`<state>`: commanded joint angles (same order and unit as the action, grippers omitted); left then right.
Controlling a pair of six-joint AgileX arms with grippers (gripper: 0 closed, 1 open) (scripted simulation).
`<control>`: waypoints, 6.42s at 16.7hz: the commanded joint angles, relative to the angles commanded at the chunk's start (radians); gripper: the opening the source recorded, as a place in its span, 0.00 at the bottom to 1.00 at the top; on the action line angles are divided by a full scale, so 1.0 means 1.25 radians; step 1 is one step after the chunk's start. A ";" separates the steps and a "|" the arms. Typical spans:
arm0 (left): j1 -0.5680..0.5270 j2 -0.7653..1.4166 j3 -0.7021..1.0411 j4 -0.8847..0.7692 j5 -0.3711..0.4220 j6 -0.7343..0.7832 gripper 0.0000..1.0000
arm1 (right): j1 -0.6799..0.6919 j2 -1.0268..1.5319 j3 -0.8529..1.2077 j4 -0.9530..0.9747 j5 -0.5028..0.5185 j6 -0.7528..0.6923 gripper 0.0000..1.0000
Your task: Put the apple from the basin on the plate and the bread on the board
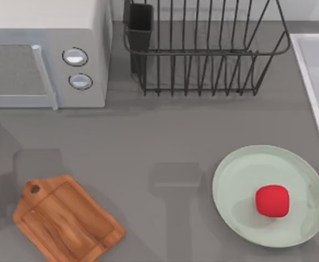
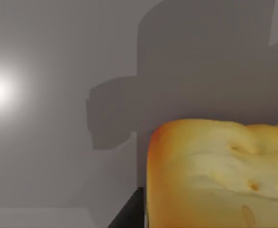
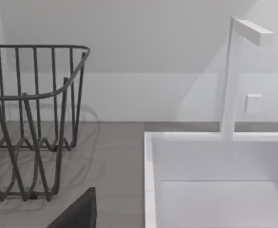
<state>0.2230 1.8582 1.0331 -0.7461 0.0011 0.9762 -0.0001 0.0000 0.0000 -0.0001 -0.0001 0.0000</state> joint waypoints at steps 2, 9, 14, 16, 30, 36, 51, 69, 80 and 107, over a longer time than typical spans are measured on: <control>0.000 0.000 0.000 0.000 0.000 0.000 0.00 | 0.000 0.000 0.000 0.000 0.000 0.000 1.00; 0.000 -0.013 0.027 -0.031 0.001 0.000 0.00 | 0.000 0.000 0.000 0.000 0.000 0.000 1.00; -0.002 -0.075 0.139 -0.225 0.000 0.001 0.00 | 0.000 0.000 0.000 0.000 0.000 0.000 1.00; -0.003 -0.102 0.179 -0.287 0.000 -0.002 0.00 | 0.000 0.000 0.000 0.000 0.000 0.000 1.00; -0.111 -0.126 0.163 -0.301 -0.001 -0.235 0.00 | 0.000 0.000 0.000 0.000 0.000 0.000 1.00; -0.308 -0.163 0.080 -0.269 -0.001 -0.675 0.00 | 0.000 0.000 0.000 0.000 0.000 0.000 1.00; -0.529 -0.230 -0.021 -0.212 -0.003 -1.118 0.00 | 0.000 0.000 0.000 0.000 0.000 0.000 1.00; -0.530 -0.176 -0.117 -0.058 -0.003 -1.117 0.08 | 0.000 0.000 0.000 0.000 0.000 0.000 1.00; -0.530 -0.176 -0.117 -0.058 -0.003 -1.117 0.90 | 0.000 0.000 0.000 0.000 0.000 0.000 1.00; -0.300 -1.084 -0.591 0.359 0.000 -0.901 1.00 | 0.000 0.000 0.000 0.000 0.000 0.000 1.00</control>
<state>-0.1525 0.5035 0.2945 -0.2977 0.0013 -0.1507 -0.0001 0.0000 0.0000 -0.0001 -0.0001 0.0000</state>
